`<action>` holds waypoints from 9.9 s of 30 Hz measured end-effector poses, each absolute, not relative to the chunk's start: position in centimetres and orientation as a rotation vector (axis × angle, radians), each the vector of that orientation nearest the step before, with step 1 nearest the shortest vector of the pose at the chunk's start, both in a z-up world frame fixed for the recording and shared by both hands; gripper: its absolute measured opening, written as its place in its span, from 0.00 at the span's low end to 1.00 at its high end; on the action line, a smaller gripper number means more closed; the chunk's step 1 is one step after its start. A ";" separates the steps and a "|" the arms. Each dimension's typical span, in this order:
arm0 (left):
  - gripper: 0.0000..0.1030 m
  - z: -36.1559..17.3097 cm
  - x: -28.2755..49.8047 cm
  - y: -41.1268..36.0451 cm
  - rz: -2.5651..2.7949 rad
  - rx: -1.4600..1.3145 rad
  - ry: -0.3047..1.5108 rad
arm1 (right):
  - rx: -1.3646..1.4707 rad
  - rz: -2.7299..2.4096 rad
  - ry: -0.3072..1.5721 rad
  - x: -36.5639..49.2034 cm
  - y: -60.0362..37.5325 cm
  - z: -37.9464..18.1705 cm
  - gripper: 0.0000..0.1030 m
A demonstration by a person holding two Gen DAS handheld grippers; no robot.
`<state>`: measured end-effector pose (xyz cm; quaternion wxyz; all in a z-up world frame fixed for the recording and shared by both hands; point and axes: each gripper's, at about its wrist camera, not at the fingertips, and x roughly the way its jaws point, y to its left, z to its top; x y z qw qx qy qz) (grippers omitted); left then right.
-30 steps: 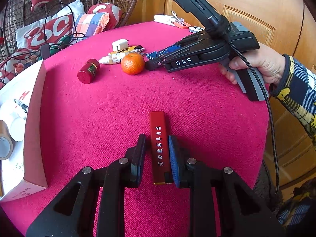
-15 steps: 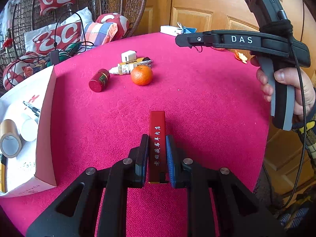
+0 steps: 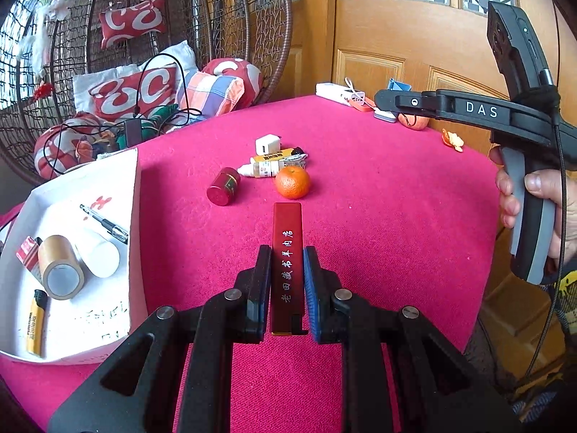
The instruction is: Organize rigid objects
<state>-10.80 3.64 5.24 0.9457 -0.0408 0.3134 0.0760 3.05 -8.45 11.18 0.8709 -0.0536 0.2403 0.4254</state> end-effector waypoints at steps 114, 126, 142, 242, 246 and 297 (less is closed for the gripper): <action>1.00 7.2 -8.7 11.3 0.254 -0.258 0.645 | -0.288 0.826 0.833 6.8 0.8 3.0 0.39; 0.62 2.5 4.4 13.4 0.266 -0.241 0.899 | 0.087 0.775 0.895 10.8 -9.1 3.1 0.39; 0.28 2.6 1.4 9.7 0.227 -0.128 0.764 | 0.169 0.804 0.883 10.9 -9.0 3.2 0.39; 0.53 5.0 -23.2 26.3 0.695 -0.572 0.395 | -0.270 1.146 0.591 -5.0 17.1 7.7 0.89; 0.99 5.2 -22.9 25.7 0.713 -0.529 0.404 | -0.210 1.135 0.572 -4.8 15.0 8.0 1.00; 1.00 5.2 -12.9 9.7 0.255 -0.282 0.480 | -0.287 0.687 0.827 12.1 4.1 3.1 0.47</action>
